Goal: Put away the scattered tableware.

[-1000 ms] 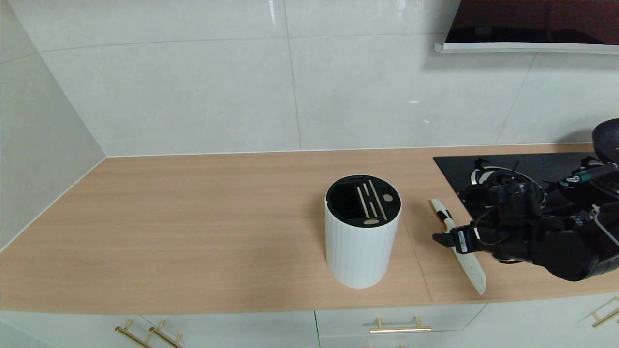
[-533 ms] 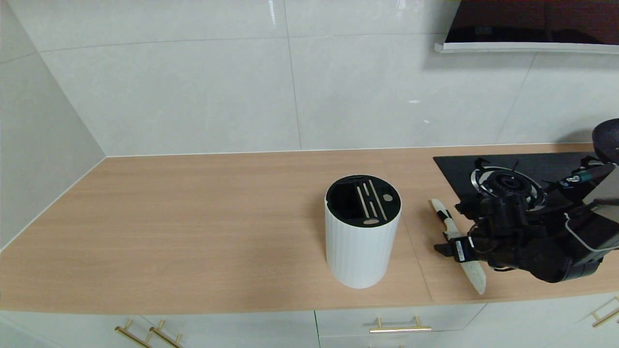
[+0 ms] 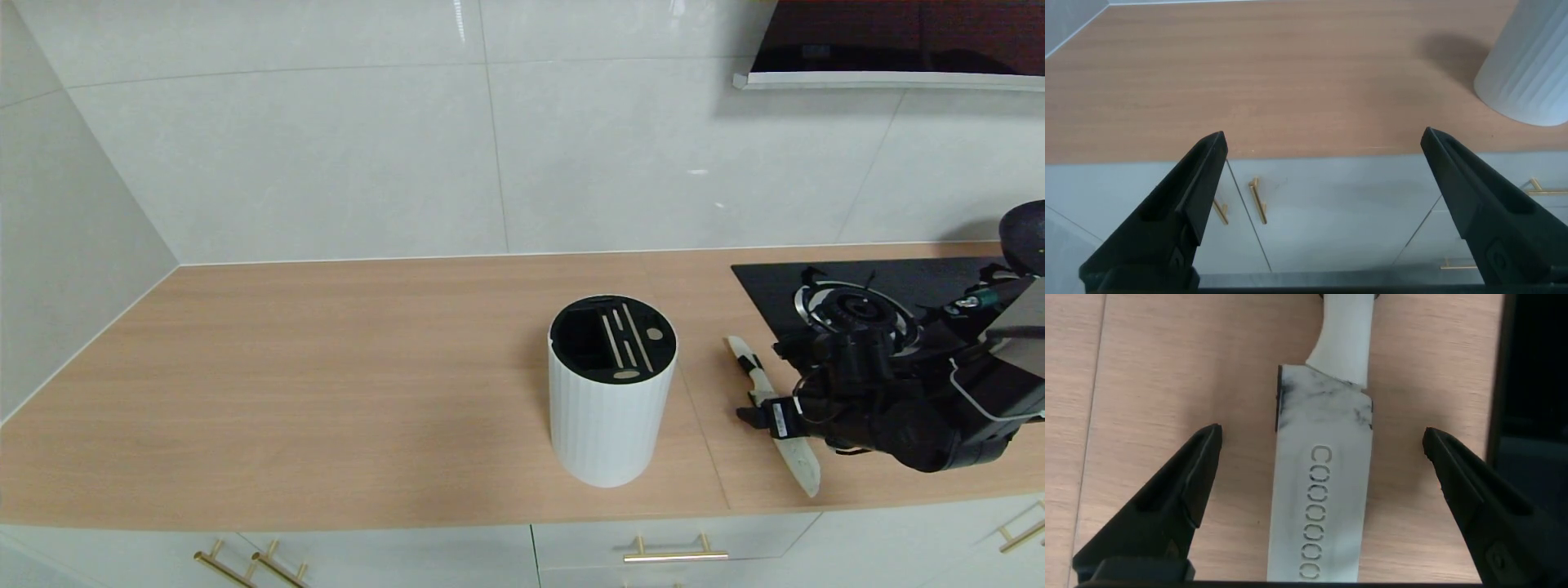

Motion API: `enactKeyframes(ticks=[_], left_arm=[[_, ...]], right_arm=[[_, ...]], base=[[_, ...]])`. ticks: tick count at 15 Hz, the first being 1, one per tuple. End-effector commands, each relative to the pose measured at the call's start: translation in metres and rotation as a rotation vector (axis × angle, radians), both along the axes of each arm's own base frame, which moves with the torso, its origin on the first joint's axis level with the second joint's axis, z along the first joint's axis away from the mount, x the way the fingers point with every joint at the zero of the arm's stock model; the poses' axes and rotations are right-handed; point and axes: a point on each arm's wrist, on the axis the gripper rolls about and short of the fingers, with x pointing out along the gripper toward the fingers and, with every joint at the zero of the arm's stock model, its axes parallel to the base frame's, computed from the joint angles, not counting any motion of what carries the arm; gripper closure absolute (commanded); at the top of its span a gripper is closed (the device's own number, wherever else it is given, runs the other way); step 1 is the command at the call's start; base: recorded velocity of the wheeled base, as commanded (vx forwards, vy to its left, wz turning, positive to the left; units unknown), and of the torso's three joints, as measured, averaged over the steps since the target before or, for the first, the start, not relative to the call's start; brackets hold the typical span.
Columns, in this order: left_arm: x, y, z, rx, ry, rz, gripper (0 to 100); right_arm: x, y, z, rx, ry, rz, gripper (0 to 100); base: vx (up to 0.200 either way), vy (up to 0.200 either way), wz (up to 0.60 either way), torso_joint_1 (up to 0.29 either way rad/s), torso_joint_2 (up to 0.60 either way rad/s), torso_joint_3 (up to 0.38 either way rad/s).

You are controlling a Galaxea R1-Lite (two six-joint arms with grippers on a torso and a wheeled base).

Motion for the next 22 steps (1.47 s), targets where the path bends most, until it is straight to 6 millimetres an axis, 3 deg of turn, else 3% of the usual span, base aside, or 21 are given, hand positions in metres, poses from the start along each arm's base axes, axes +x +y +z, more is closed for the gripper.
enactKeyframes(ticks=[1, 2, 11, 13, 18, 22], left_arm=[[0.000, 0.000, 0.000, 0.000, 0.000, 0.000, 0], [0.000, 0.000, 0.000, 0.000, 0.000, 0.000, 0], [0.000, 0.000, 0.000, 0.000, 0.000, 0.000, 0], [0.000, 0.000, 0.000, 0.000, 0.000, 0.002, 0], [0.000, 0.000, 0.000, 0.008, 0.000, 0.000, 0], [0.000, 0.000, 0.000, 0.008, 0.000, 0.000, 0]], right_arm=[[0.002, -0.001, -0.001, 0.000, 0.001, -0.002, 0], [0.002, -0.001, -0.001, 0.000, 0.001, -0.002, 100], [0.004, 0.000, -0.002, 0.002, -0.016, -0.003, 100], [0.005, -0.001, 0.009, -0.004, -0.057, -0.020, 100], [-0.024, -0.002, 0.080, 0.023, -0.232, -0.019, 100], [-0.061, 0.017, 0.153, 0.084, -0.453, 0.047, 100]], base=[[0.000, 0.000, 0.00, 0.000, 0.00, 0.000], [0.000, 0.000, 0.00, 0.000, 0.00, 0.000], [0.000, 0.000, 0.00, 0.000, 0.00, 0.000], [0.000, 0.000, 0.00, 0.000, 0.00, 0.000], [0.000, 0.000, 0.00, 0.000, 0.00, 0.000], [0.000, 0.000, 0.00, 0.000, 0.00, 0.000]])
